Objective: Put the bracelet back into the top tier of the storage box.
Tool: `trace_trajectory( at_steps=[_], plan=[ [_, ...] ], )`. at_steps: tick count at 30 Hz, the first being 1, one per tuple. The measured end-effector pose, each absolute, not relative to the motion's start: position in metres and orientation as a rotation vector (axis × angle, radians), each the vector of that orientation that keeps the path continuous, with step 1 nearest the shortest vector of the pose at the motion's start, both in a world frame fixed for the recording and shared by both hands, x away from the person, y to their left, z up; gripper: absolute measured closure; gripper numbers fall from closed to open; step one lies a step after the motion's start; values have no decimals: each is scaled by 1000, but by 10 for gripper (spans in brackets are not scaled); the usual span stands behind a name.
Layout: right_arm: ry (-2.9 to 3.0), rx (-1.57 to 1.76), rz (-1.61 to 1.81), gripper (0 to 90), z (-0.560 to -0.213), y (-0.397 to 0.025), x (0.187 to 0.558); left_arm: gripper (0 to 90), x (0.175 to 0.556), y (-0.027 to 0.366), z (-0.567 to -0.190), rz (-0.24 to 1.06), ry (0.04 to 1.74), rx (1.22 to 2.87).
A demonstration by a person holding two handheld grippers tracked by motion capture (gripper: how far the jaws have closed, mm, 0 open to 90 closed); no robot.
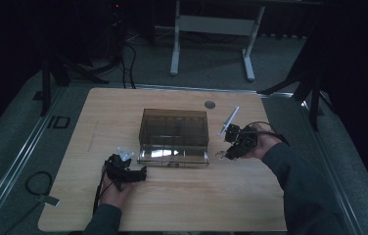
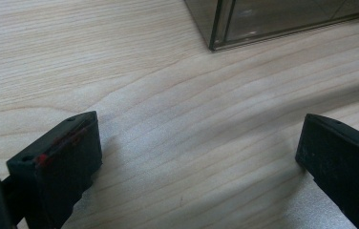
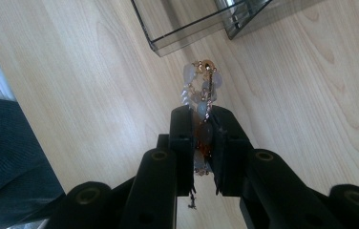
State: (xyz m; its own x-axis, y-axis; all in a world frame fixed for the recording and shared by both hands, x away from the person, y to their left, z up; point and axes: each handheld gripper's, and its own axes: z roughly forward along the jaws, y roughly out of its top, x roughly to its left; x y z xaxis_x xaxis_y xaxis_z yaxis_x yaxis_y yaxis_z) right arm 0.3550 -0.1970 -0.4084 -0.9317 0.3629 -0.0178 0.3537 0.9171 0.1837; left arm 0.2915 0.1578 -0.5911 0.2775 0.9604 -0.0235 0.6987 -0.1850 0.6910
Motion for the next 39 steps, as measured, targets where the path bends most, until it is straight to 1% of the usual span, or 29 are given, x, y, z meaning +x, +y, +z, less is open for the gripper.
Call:
trace_trajectory(
  at_steps=[18,39],
  plan=[
    [3050,443,279,801,-397,-188,354,18,292,158,-591,570,1487,1958],
    [3075,362,281,801,-398,-169,357,18,292,158,-591,570,1487,1957]
  ],
)
